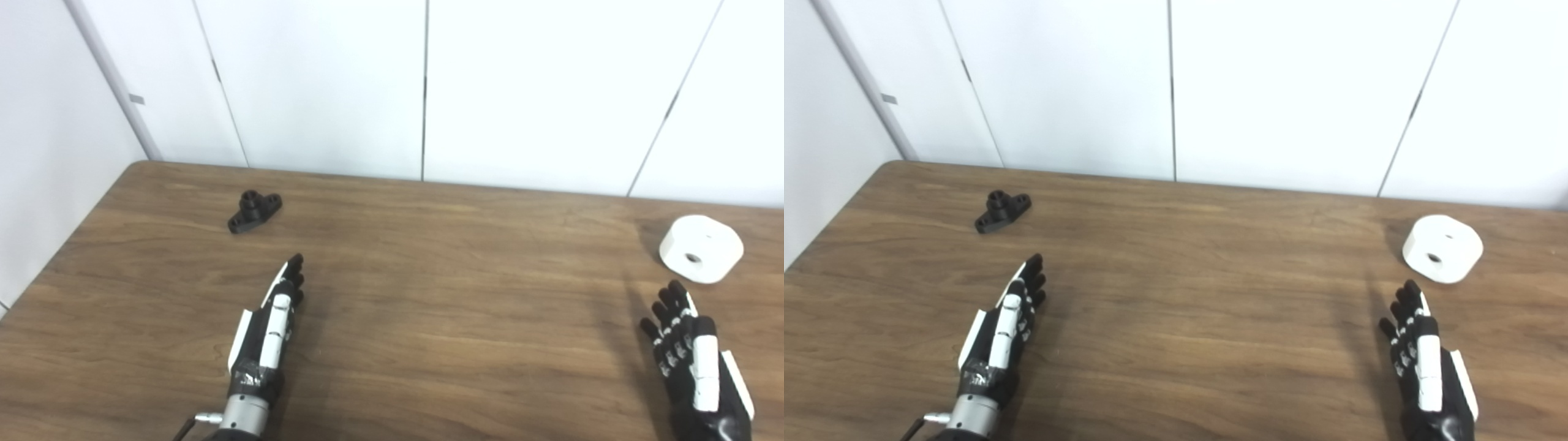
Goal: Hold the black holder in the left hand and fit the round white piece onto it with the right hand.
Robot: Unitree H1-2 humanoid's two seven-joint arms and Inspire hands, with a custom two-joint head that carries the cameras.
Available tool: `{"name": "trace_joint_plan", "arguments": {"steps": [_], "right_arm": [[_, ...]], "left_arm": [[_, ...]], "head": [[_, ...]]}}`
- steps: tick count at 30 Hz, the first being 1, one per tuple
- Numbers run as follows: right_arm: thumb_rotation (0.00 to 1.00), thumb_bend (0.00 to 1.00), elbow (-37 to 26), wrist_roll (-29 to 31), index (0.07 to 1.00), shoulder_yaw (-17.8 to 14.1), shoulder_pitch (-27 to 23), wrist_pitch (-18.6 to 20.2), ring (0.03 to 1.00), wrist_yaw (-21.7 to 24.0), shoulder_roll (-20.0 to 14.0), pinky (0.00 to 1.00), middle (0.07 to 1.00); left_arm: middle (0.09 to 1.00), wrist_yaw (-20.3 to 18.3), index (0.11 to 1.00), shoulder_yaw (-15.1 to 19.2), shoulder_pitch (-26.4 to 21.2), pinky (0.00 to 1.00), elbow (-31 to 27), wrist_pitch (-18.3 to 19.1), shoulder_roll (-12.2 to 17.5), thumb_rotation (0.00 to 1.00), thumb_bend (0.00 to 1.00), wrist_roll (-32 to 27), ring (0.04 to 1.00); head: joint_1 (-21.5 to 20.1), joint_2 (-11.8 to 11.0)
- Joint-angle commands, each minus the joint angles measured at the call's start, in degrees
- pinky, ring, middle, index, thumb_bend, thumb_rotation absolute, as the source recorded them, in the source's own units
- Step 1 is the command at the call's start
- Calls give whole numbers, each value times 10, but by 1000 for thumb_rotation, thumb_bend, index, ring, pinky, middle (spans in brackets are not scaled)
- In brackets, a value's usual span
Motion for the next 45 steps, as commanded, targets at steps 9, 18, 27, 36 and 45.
{"name": "trace_joint_plan", "arguments": {"steps": [9, 18, 27, 36, 45], "right_arm": [[1000, 503, 2, 3, 1000, 1, -4, -24, 1000, 4, -2, 1000, 1000], [1000, 483, 8, -3, 1000, 6, -1, -32, 1000, 3, 0, 1000, 1000], [1000, 455, 17, 3, 1000, 5, 0, -45, 1000, 7, -3, 1000, 1000], [1000, 460, 9, 1, 1000, 6, 1, -37, 1000, 5, -2, 1000, 1000], [1000, 467, 4, -10, 1000, 9, 6, -30, 1000, 1, -3, 1000, 1000]], "left_arm": [[1000, -4, 982, -7, 2, 1000, 14, -40, 3, 908, 361, 4, 1000], [1000, -2, 983, -6, 5, 1000, 23, -54, 4, 969, 315, 11, 1000], [1000, 2, 986, -10, 7, 1000, 27, -60, 2, 980, 344, 29, 1000], [1000, 17, 980, -7, 10, 1000, -2, -19, -1, 785, 510, 50, 1000], [1000, 72, 922, 3, -16, 1000, -62, 64, 13, 432, 784, 201, 1000]], "head": [[4, -20], [-15, -45], [-12, -51], [-11, -47], [-12, -45]]}}
